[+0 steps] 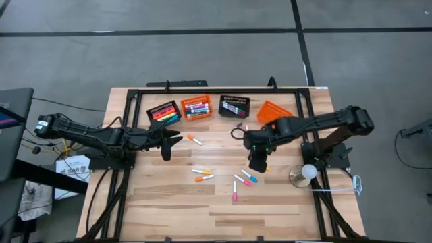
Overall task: Pick & Place Markers
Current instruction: Put the right yellow small highlighter pen into the left orange bin
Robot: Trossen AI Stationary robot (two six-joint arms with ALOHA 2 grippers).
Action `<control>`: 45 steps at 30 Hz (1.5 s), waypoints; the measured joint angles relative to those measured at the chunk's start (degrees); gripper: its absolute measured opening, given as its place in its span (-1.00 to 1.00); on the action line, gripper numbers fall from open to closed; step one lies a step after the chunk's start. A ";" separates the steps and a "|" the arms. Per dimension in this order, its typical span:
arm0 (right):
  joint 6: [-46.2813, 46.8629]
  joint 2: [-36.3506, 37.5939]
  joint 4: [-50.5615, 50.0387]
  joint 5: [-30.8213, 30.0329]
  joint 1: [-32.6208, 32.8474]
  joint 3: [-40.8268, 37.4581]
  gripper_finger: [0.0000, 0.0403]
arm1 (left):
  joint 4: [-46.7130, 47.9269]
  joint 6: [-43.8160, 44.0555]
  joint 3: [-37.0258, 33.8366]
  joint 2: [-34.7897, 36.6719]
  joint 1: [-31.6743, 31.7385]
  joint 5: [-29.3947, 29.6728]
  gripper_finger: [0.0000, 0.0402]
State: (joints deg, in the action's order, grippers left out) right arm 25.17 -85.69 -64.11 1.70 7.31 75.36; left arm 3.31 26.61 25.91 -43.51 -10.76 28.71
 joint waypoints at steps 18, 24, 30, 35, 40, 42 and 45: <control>6.38 0.24 8.30 -8.50 3.82 -10.75 -0.39 | -0.85 -0.92 0.00 0.00 0.00 0.00 -0.31; 4.84 0.24 9.13 -10.90 3.83 -11.02 -0.39 | -0.89 -0.90 0.00 0.00 0.00 0.23 -0.31; 4.35 0.24 9.22 -11.09 3.05 -11.02 -0.38 | -1.13 -0.88 0.00 0.00 0.00 1.77 -0.31; 4.57 0.22 13.31 -11.09 3.07 -12.87 -0.32 | -1.13 -0.88 0.00 0.00 0.00 1.76 -0.31; 6.00 0.20 16.52 -11.07 2.73 -16.88 -0.19 | -1.13 -0.88 0.00 0.00 0.00 1.75 -0.31; 6.99 0.20 16.50 -11.04 2.32 -18.11 -0.15 | -1.13 -0.86 0.00 0.00 0.00 1.75 -0.31; 8.11 0.22 16.39 -10.78 2.21 -19.41 -0.10 | -1.17 -0.86 0.00 0.00 0.00 1.75 -0.31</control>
State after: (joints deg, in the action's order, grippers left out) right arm 33.28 -85.47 -47.72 -9.08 9.52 55.95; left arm 2.13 25.76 25.91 -43.51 -10.76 30.46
